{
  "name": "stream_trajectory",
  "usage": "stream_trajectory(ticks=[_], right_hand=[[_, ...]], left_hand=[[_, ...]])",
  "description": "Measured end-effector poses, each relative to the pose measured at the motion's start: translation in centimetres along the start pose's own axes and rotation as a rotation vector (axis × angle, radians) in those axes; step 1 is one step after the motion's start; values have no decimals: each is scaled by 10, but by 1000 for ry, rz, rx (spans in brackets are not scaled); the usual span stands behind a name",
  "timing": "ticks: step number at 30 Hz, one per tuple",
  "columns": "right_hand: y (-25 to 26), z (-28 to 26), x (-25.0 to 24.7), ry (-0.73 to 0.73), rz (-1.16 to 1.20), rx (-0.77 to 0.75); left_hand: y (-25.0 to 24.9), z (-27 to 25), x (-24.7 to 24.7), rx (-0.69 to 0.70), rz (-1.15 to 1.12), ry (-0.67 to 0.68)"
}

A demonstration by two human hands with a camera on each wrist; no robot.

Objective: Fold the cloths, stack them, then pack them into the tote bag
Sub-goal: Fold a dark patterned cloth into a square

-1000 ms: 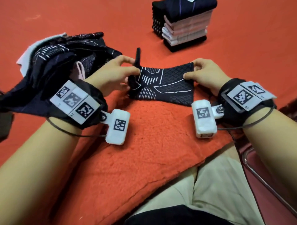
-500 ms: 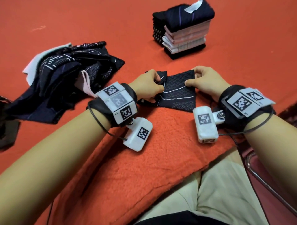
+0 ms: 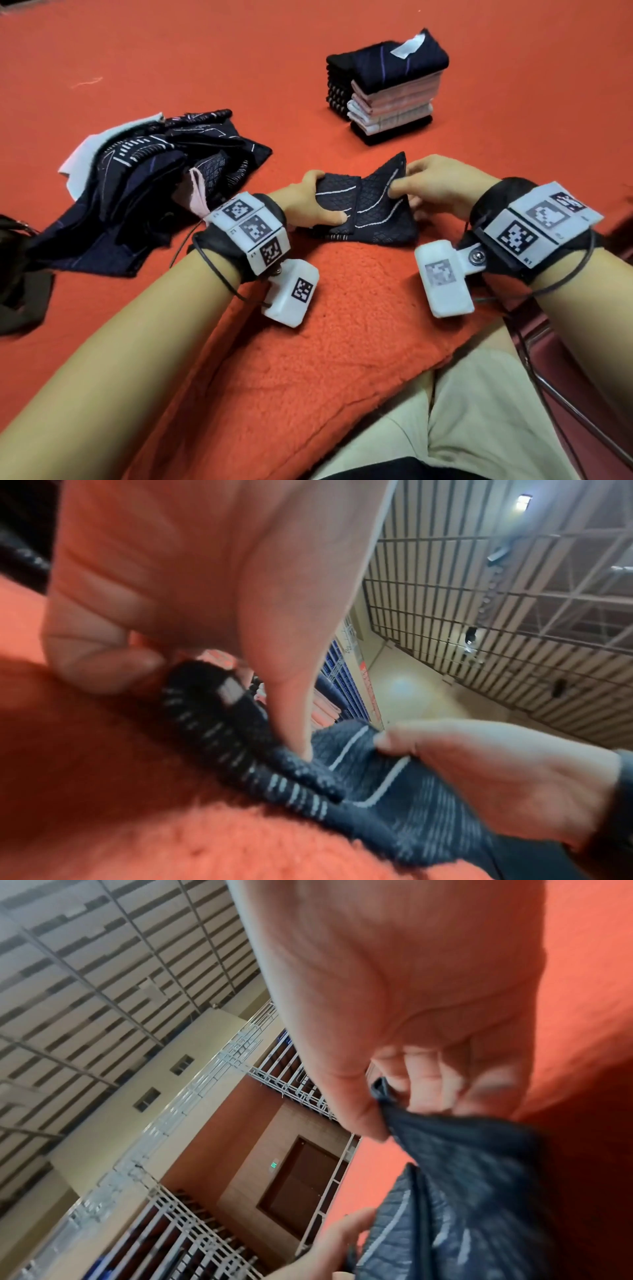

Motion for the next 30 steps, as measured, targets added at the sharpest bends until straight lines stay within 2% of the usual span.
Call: stream_trajectory(ticks=[4, 9, 15, 18, 21, 24, 26, 28, 30], right_hand=[[34, 5, 16, -25, 161, -58], [54, 13, 55, -34, 123, -62], [54, 20, 76, -61, -11, -107], [55, 19, 78, 3, -12, -86], [53, 15, 78, 102, 129, -11], [50, 10, 75, 152, 191, -12], [49, 5, 70, 151, 232, -33], [49, 2, 62, 89, 273, -59], [48, 2, 47, -50, 257, -104]], left_hand=[[6, 1, 5, 62, -177, -2], [14, -5, 9, 111, -445, 44], [26, -21, 11, 236, -641, 242], [28, -22, 11, 250, -732, 293], [30, -20, 9, 165, -853, 233], [33, -17, 8, 81, -824, 113], [33, -18, 6, 42, -819, 82], [33, -20, 3, -3, -811, 54], [34, -20, -4, -46, -826, -17]])
Point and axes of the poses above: each hand's wrist, its own z-axis towards the middle knuckle, its own x-axis out of the palm, y = z × x, the point moved 6 cm from there along z, towards the middle knuckle, and after that the axes turned 3 degrees about -x, right-handed, at the moved point
